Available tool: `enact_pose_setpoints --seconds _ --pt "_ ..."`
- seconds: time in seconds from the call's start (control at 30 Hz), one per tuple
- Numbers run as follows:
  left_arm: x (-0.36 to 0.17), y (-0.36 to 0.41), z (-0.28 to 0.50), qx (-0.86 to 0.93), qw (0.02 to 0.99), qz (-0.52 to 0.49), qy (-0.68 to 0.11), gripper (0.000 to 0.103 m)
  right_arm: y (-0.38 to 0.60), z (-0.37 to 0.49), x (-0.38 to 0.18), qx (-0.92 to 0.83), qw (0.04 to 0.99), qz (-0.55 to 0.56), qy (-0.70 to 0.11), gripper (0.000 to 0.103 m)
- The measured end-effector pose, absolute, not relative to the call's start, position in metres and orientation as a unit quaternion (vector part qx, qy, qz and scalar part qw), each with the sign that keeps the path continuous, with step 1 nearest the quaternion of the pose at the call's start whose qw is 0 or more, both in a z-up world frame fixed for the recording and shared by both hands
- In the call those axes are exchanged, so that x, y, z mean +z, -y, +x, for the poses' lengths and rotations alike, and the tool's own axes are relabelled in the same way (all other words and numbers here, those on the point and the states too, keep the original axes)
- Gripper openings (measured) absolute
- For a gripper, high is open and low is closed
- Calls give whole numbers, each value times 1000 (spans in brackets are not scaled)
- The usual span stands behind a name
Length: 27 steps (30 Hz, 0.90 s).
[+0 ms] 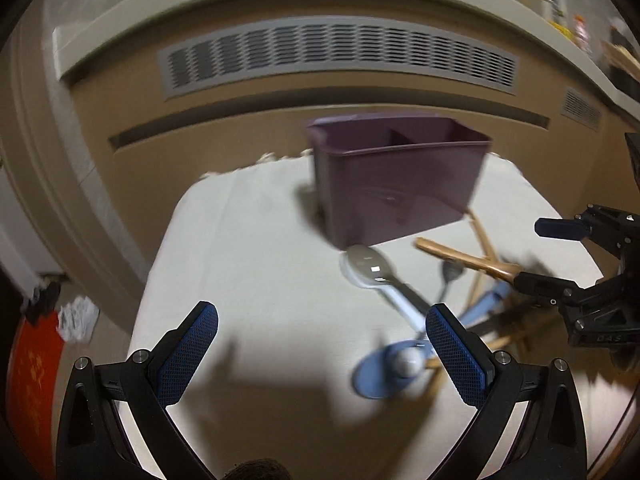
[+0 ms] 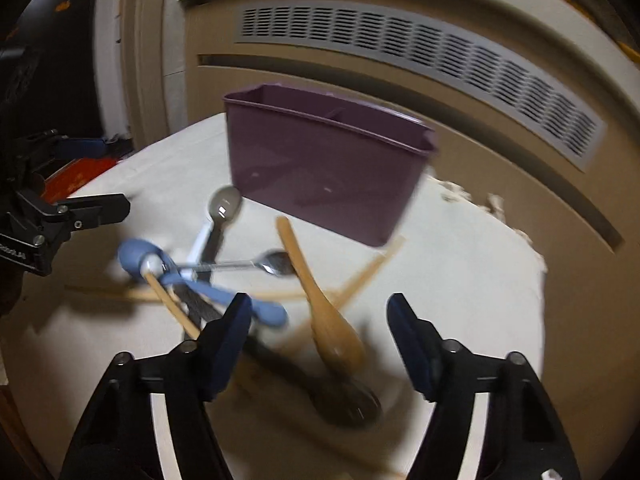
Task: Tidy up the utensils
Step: 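Grasp the grey metal spoon with the left gripper while the right gripper approaches the wooden spoon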
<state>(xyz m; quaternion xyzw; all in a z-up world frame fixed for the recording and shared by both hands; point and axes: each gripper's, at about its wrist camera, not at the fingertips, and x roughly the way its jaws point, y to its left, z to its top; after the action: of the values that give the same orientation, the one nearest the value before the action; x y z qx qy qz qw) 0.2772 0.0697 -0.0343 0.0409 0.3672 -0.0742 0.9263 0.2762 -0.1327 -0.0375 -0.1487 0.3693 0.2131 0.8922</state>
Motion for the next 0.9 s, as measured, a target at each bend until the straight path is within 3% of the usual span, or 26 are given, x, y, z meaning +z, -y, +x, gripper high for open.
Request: enact_pose_setpoints --seconds 0.17,0.27,0.6,0.67,0.73,0.83,0.9 --pt "-43 -83 280 -52 924 45 -377 103 101 298 -39 265 874 -141 -382 65" --pt "-48 -85 285 -41 920 36 -389 103 82 309 -46 281 858 -153 -401 47" --pt "-52 -47 315 -99 889 -45 -445 103 137 306 -32 180 895 -134 -386 47" --pt "-53 -32 321 -79 893 -35 -442 100 148 302 -35 161 899 -130 -385 47" --pt "-55 -21 327 -51 897 -22 -439 85 161 296 -38 151 904 -117 -382 47" --pt "-60 -12 337 -24 891 -20 -452 81 178 289 -36 151 910 -85 -376 47" --pt "-66 -2 345 -12 885 -8 -465 72 185 284 -34 152 915 -71 -368 48"
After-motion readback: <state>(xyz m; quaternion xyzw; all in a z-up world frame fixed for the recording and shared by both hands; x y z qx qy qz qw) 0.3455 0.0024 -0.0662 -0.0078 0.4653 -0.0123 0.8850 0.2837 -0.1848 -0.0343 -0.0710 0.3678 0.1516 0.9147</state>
